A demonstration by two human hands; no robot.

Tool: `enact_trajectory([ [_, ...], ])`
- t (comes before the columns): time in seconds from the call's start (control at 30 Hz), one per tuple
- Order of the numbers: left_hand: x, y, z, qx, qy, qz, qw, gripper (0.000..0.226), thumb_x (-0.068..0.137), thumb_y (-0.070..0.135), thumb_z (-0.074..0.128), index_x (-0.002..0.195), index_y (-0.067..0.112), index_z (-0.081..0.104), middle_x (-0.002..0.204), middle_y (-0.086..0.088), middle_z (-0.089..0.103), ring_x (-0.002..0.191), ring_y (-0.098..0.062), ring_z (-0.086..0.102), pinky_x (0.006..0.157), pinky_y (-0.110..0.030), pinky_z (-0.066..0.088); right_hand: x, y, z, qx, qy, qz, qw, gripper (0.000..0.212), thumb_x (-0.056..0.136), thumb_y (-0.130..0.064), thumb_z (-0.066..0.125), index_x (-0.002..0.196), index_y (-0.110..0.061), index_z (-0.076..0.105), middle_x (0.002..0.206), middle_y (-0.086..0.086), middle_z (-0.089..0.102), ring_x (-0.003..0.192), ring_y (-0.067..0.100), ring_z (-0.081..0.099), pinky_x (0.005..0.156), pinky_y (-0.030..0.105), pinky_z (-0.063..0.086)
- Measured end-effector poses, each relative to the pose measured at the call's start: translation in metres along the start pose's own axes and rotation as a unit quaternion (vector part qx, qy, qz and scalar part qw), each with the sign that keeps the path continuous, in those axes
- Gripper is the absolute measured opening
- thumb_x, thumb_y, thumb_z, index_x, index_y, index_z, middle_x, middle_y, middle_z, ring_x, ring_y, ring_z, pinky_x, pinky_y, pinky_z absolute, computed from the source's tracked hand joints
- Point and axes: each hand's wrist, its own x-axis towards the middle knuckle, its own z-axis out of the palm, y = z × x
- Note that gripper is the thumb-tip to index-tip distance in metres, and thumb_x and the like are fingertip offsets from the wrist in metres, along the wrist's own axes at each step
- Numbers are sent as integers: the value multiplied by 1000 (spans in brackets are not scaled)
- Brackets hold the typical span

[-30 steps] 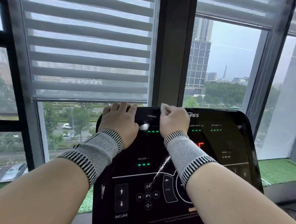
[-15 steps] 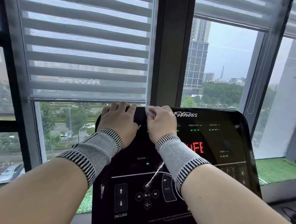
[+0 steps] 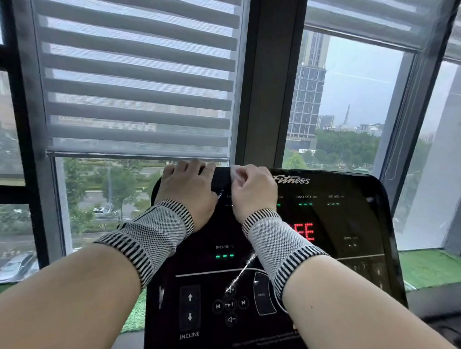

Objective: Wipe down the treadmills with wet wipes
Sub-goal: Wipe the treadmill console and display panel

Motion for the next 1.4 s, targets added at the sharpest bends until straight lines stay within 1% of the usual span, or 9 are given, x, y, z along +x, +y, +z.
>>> enact_trajectory([
  [0.17,-1,0,0,-8,-7,-2,1000,63,93,38,39,151,22,17,148,2,30,136,-23,26,115,-43,15,7,5,-7,15,57,61,996,18,95,-26,54,106,-15,63,108,0,57,84,6,43,67,3,26],
  [0.3,0,-1,2,2,-2,2,1000,65,93,39,40,151,22,18,148,0,30,136,-25,28,114,-44,19,-3,-3,-1,-26,-33,-49,998,22,94,-24,55,113,-16,63,111,0,54,92,11,50,79,16,35],
  [0.43,0,-1,2,-2,-6,0,1000,64,93,39,39,151,22,18,148,1,30,136,-24,27,115,-44,18,10,12,-9,-8,58,64,996,20,95,-26,53,109,-15,64,110,1,58,85,8,45,74,16,32],
  [0.57,2,-3,0,-4,-9,3,1000,65,93,39,40,151,21,18,149,0,30,137,-25,27,115,-44,19,-2,-2,0,-30,-31,-49,998,23,94,-22,54,114,-16,64,109,0,54,95,13,53,81,16,39],
  [0.73,-2,-16,-8,-34,9,-22,999,59,94,32,41,149,20,26,148,0,35,137,-22,29,115,-41,21,14,15,-8,11,86,111,990,17,95,-27,54,103,-16,64,107,1,62,85,9,49,71,14,33],
  [0.87,-9,-28,-5,-35,21,-58,997,55,93,30,41,146,20,34,141,0,41,132,-23,32,110,-41,29,-2,-1,2,-17,-13,-23,999,19,93,-21,56,109,-14,63,106,1,56,86,7,44,76,15,33],
  [1.03,-11,-23,-5,-36,10,-54,998,57,93,31,41,148,19,30,142,0,38,133,-24,29,109,-41,31,9,9,-10,-4,55,63,996,18,94,-23,55,109,-18,65,111,1,60,90,10,51,74,14,31],
  [1.17,-11,-27,-3,-24,9,-52,998,59,93,32,41,149,18,27,142,0,36,132,-25,29,108,-40,31,-6,-13,3,-35,-51,-105,992,20,95,-19,54,109,-18,69,106,1,55,89,13,53,81,21,44],
  [1.4,-11,-25,-4,-25,-5,-57,998,60,93,30,40,150,20,23,148,0,33,135,-25,27,109,-42,29,-4,-11,-1,-43,-78,-128,988,20,96,-20,54,105,-19,71,105,-2,55,90,13,56,85,26,50],
])
